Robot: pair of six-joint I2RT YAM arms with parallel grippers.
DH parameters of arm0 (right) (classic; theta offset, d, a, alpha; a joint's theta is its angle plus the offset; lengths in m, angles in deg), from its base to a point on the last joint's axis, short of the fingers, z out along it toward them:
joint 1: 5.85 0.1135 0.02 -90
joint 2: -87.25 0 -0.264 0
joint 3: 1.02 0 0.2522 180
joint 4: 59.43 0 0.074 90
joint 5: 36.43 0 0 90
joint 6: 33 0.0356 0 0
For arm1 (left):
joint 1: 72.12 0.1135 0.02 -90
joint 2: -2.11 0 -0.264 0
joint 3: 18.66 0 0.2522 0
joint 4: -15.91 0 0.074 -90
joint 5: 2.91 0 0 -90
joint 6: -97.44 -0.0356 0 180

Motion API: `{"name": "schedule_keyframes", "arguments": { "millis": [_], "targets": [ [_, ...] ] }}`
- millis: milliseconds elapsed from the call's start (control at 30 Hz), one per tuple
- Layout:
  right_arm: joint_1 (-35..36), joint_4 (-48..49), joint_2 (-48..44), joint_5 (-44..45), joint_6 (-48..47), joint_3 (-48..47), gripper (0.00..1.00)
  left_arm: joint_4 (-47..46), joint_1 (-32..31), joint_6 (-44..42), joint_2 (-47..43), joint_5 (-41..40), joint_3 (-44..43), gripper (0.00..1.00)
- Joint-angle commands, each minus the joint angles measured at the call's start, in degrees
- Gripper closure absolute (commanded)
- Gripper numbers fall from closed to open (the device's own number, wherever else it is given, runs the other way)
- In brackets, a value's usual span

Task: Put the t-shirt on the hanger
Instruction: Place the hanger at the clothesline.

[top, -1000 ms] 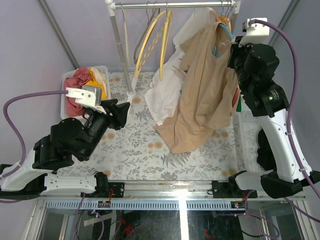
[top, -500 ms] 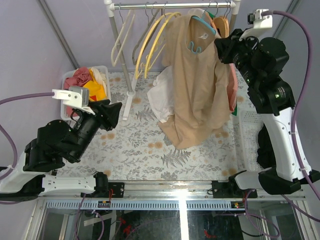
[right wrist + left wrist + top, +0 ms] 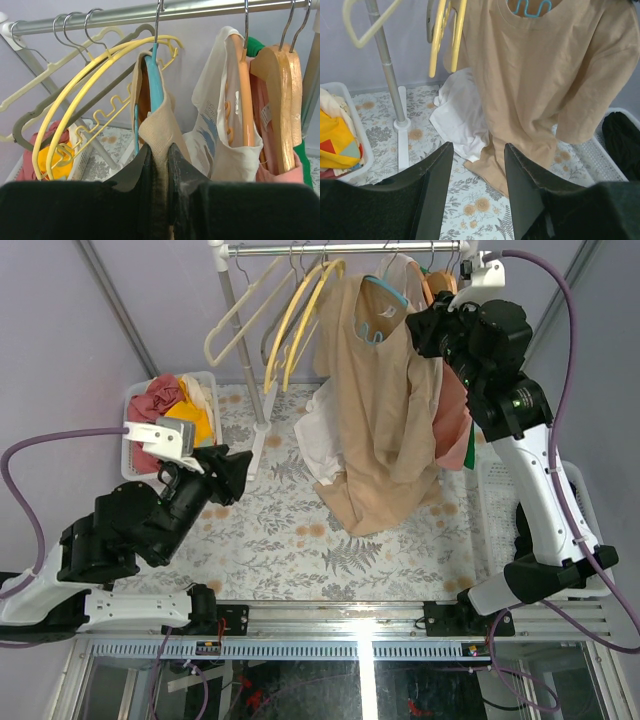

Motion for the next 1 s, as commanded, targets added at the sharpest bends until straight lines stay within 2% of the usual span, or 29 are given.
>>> {"name": "schedule_keyframes", "arguments": {
  "millis": [0,167,433,967],
  "targets": [
    [-0.14,8.81,-1.7,2.07,-1.0,1.41,1.0,-1.4,0.23,1.2,1.22,1.23,1.77,0.56],
    [-0.2,9.75,-1.47,3.43,-3.37,2.14,1.0,-2.65,0.21,1.5,1.78,2.12,2.97,0.56],
    [-0.16,16.66,-5.36,3.94,-5.69,7.92,1.0,-3.07,0.22,1.82,2.91,3.07,3.49,0.56],
    [-0.14,14.6,-9.0,6.94,-10.86,7.35,1.0,-3.11,0.2,1.9,2.0,2.8,4.54,0.56]
  ]
}}
